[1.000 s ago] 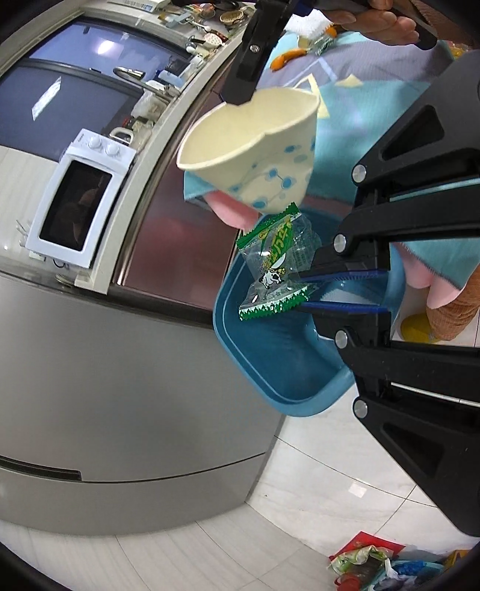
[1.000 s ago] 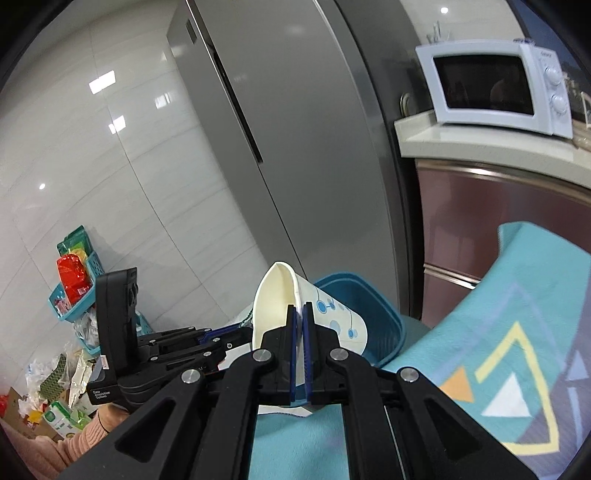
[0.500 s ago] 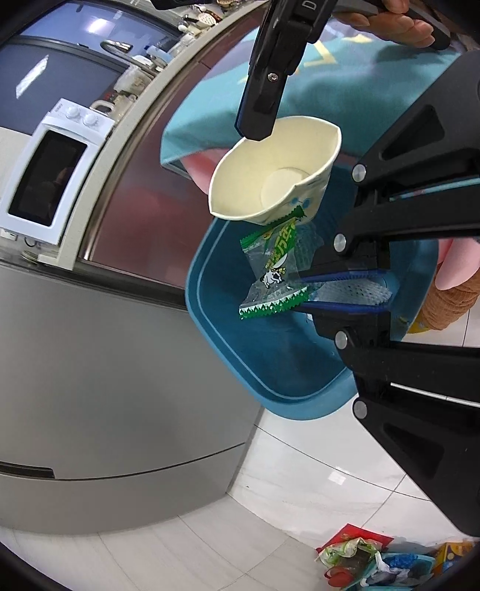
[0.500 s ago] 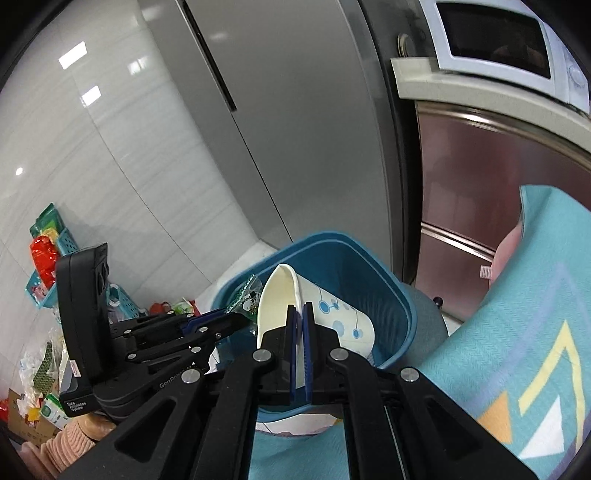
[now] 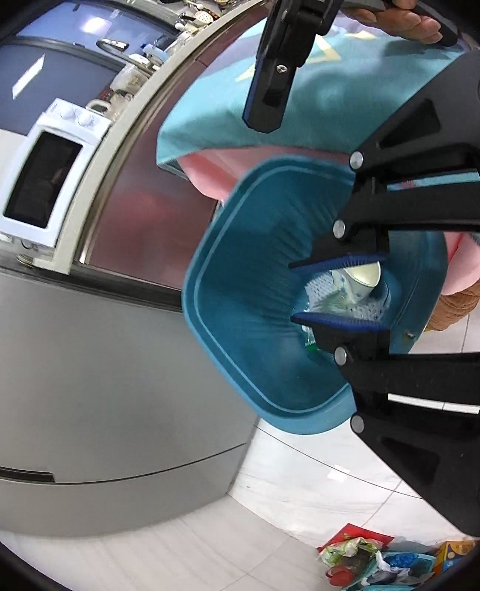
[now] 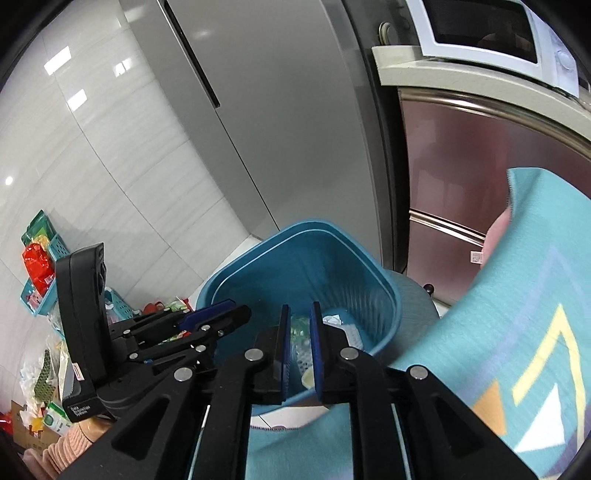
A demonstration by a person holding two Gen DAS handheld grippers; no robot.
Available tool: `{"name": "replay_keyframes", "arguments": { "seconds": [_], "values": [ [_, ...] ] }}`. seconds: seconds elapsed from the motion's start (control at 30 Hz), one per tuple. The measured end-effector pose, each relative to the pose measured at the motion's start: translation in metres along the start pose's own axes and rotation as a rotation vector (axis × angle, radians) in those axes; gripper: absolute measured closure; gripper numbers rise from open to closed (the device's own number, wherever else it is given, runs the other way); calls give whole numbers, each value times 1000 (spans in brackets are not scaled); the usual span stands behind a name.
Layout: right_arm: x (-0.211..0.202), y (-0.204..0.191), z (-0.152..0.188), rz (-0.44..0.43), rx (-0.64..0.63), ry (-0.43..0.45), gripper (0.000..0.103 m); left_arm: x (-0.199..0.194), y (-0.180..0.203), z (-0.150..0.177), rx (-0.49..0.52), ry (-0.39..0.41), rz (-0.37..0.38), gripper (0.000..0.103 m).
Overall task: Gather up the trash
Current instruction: 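Open both grippers to drop wrapper and cup into the bin, then grasp the white foam net with the left gripper while the right grasps a gold foil wrapper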
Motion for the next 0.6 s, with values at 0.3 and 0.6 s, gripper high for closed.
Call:
{"name": "replay_keyframes", "arguments": {
  "seconds": [0.3, 0.6],
  "values": [
    [-87, 2, 17, 42, -37, 142, 75, -59, 53, 8, 103, 118, 128, 54],
    [-197, 36, 69, 214, 13, 297, 60, -103, 150, 49, 270, 123, 379, 37]
  ]
}}
Point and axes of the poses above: each gripper's, at about its wrist camera, not at the fingertips, and x roughly the way its jaws point, y to its right, z to its underside, the point moved 3 cm from there along x, roughly the way its jaws point, and after that the axes turned 8 degrees about -x, right-handed, at the moved point
